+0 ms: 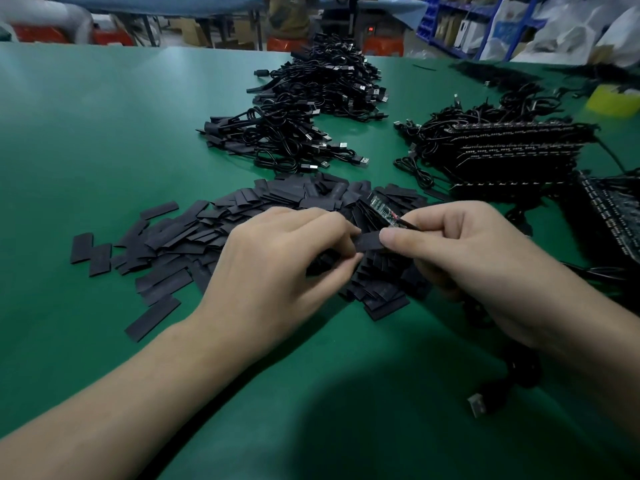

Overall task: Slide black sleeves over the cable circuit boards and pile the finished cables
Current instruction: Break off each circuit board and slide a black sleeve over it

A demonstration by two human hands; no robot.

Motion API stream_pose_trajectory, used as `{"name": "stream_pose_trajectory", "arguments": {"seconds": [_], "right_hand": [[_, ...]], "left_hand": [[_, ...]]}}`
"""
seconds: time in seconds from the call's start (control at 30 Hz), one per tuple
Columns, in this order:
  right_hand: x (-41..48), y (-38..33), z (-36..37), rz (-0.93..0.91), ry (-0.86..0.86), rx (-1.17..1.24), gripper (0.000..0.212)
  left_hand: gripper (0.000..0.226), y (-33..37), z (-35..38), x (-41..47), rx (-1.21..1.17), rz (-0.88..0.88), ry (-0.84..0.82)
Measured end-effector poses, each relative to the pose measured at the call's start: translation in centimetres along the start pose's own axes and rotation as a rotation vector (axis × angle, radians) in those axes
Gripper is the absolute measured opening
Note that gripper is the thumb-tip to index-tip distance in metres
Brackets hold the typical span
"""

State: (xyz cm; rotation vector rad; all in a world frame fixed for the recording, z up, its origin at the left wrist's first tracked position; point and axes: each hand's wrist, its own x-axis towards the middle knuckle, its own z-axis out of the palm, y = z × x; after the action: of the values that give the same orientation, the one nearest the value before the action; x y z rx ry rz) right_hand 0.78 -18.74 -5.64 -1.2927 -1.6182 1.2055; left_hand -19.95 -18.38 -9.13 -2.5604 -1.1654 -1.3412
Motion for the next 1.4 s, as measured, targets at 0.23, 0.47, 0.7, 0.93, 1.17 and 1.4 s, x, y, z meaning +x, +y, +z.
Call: {"name": "stream_pose_trajectory", "arguments": {"seconds": [0.23,0.47,0.7,0.93,1.17,1.4], "right_hand": [[-0.1,0.7,-0.1,-0.161,0.042,-0.106,0.034],[0.4,-3.1,-4.8,-0.534,0.398,-0.474,0.037],[-0.6,-1.2,-1.4,-0.252,0.063,-0.802,0.044],[-0.3,0.1,-0.8,-0.171,-0.054,-0.634,0.034],[0.0,0.8,-1.1,-0.116,-0.091,-0.627,0.038],[0.2,1.4,-1.2,-0.038,-0.129,-0.521,0.039]], "left_hand": [[0.023,-0.4,-0.1,0.1,-0.128,-0.094,0.016],[0.017,-0.6,-0.6,0.3,-0.158,-0.171,0.039],[0.017,-0.8,-0.8,0.2,-0.127,-0.197,0.033],[0.019,-1.3,-0.5,0.0,-0.116,-0.206,-0.009],[0.021,-1.7,-0.5,-0.2,-0.018,-0.075,-0.115],[0.026,-1.6,-0.5,-0.3,0.015,-0.038,-0.162]]}}
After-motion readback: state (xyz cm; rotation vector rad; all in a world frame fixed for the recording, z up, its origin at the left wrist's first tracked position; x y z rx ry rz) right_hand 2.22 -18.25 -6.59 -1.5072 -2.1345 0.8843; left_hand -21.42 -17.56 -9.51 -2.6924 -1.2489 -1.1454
